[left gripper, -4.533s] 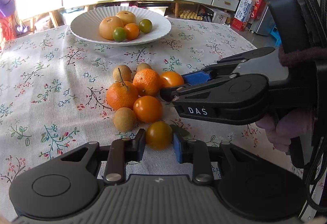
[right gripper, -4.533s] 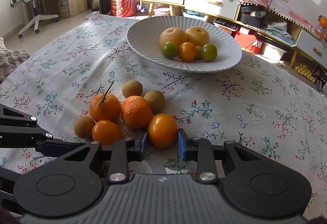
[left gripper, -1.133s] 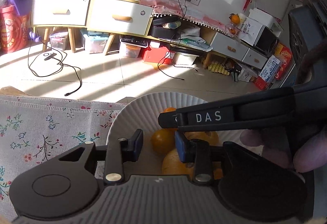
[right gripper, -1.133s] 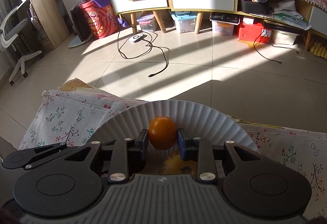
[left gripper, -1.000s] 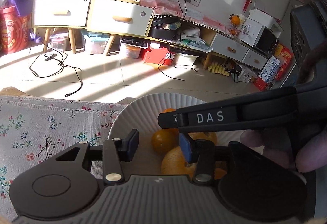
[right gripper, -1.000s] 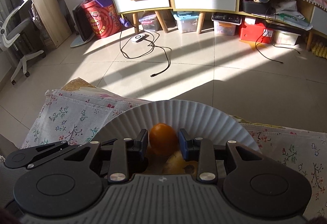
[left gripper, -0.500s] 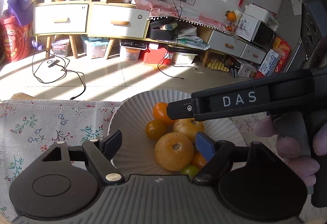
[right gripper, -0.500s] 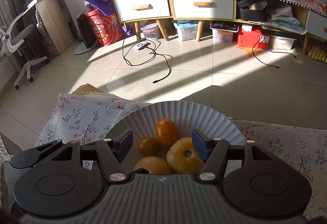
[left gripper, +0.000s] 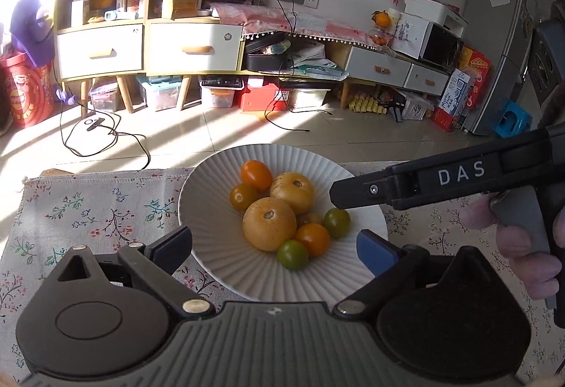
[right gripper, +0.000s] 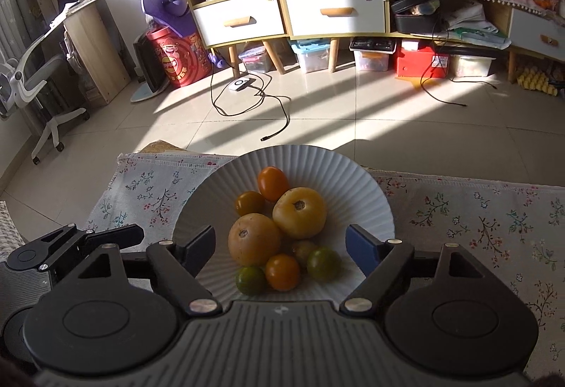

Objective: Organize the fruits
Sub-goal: 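Withdraw both open tools from the bowl back toward the fruit pile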

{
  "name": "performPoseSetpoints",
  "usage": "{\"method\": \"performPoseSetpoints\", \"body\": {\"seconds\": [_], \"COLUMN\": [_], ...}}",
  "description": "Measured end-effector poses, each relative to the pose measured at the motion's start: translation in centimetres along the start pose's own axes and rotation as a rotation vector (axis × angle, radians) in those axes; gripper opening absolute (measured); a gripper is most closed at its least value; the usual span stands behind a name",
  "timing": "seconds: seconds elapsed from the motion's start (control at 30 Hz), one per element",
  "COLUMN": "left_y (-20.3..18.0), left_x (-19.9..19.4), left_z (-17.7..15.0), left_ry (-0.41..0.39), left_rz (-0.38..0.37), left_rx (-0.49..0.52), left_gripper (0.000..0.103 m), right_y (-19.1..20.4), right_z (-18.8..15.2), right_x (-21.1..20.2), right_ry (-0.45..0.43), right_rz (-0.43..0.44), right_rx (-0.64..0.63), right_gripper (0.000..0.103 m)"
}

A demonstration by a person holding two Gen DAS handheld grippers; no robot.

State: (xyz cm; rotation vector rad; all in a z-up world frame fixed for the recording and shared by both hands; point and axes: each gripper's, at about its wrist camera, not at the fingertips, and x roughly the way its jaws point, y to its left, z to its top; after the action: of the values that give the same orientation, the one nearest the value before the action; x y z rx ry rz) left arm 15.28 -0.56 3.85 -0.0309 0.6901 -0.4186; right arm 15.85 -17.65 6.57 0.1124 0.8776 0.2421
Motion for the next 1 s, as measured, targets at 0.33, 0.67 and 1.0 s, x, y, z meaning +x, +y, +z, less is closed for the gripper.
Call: {"method": "performPoseSetpoints", "body": {"seconds": [0.33, 0.67, 1.0], "left_y": [-1.5, -2.3, -2.8], "left_x": [-2.7, -4.4, -5.1], "left_z": [-2.3, -4.2, -6.4], "left_ry": [0.021, 0.046, 0.085], "left_rz": [0.006, 0.011, 0.019], "left_rx": [0.010, 0.029, 0.054], "left_gripper": [0.095, 0.095, 0.095], "right_y": [0.2, 1.2, 1.5], "right_z": [-2.9, -6.1, -8.5], "right_x": [-2.8, -4.6, -5.7], "right_ry": [-0.017, -0.030, -0.040], "right_rz": [-0.019, -0.030, -0.044], "right_rx": [-0.040, -0.089, -0.076], "right_gripper": [0.085, 0.089, 0.093]}}
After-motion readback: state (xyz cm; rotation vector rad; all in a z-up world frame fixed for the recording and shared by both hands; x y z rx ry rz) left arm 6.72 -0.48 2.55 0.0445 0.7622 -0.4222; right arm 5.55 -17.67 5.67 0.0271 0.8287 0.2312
